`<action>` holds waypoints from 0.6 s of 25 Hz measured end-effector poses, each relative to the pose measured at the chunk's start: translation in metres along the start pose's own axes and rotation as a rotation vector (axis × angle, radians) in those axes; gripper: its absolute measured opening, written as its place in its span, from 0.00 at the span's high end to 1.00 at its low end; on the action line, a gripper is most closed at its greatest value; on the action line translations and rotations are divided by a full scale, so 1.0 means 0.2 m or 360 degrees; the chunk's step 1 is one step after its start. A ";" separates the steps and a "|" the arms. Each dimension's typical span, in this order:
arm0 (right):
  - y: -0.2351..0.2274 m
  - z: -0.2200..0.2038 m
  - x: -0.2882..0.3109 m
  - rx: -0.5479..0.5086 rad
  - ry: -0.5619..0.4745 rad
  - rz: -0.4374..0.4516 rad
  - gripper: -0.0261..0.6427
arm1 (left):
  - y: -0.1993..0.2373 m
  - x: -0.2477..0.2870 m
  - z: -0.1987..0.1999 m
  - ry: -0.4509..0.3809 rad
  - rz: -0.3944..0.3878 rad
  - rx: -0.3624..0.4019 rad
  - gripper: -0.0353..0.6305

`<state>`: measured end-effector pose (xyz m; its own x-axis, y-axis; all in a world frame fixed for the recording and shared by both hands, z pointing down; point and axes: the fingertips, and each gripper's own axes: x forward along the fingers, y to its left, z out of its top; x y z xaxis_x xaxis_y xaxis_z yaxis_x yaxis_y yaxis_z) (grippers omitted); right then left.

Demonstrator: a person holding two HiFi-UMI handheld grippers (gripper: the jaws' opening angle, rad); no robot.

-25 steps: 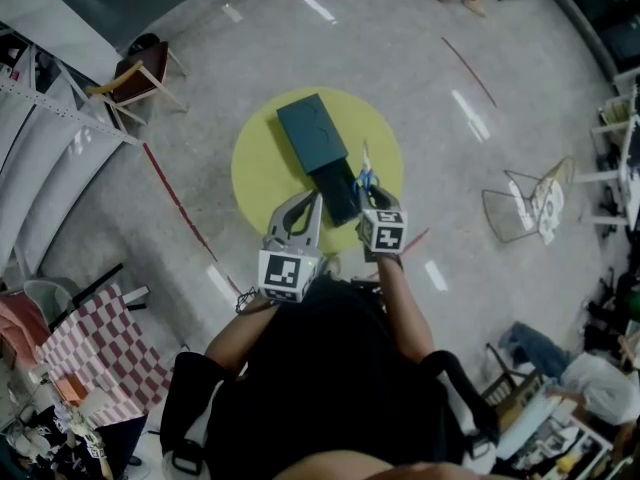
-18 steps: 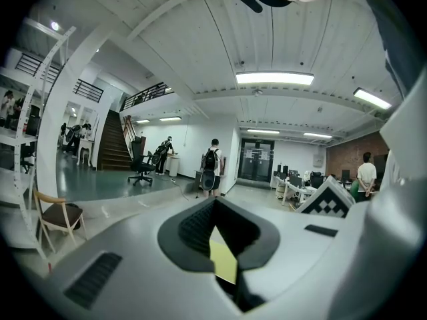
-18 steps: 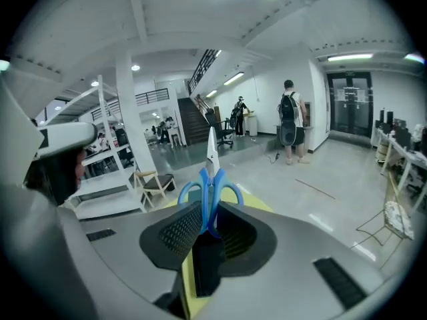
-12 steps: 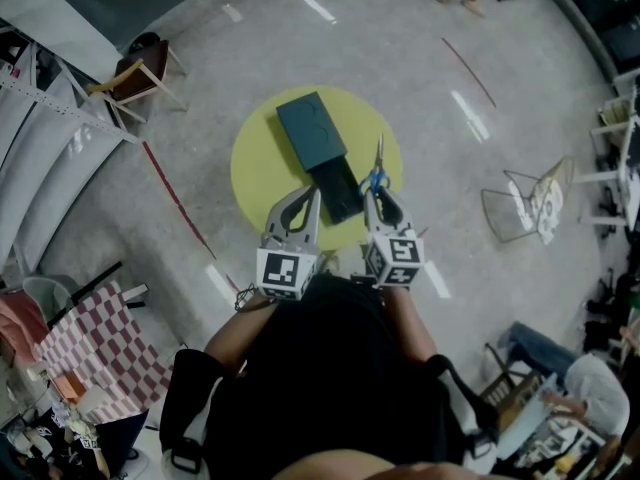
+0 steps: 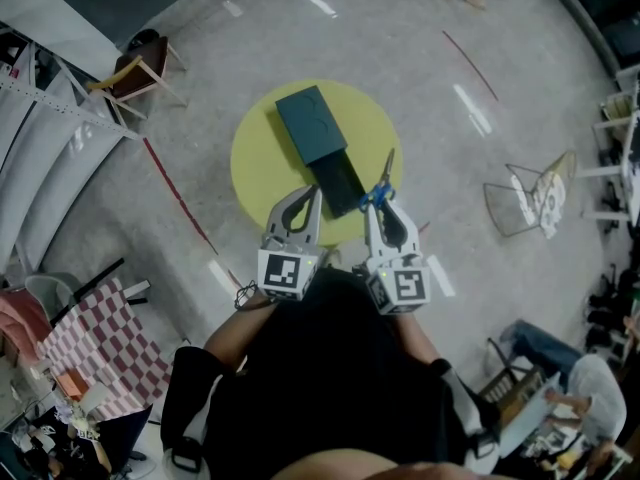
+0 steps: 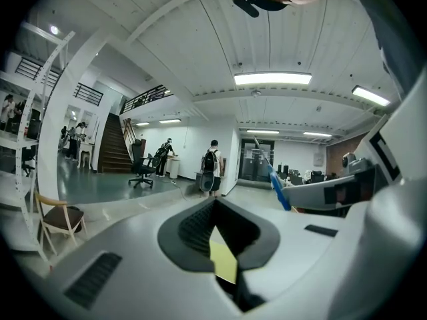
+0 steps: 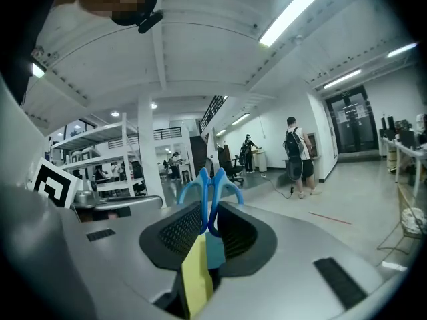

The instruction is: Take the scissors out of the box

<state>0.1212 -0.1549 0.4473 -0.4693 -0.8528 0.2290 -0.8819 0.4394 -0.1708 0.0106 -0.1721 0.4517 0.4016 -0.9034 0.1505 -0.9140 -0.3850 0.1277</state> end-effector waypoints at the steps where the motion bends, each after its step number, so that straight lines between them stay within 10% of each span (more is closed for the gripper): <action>1: 0.00 0.00 0.00 -0.0004 0.0000 0.0005 0.85 | 0.00 0.00 0.01 -0.0005 0.0000 0.0000 0.96; 15: 0.01 -0.06 0.00 -0.0028 0.0049 0.0015 0.85 | -0.02 0.01 0.01 -0.0019 0.0006 0.0000 0.96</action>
<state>0.1190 -0.1518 0.4586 -0.4787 -0.8397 0.2566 -0.8779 0.4526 -0.1565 0.0138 -0.1722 0.4496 0.3977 -0.9069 0.1395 -0.9154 -0.3818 0.1273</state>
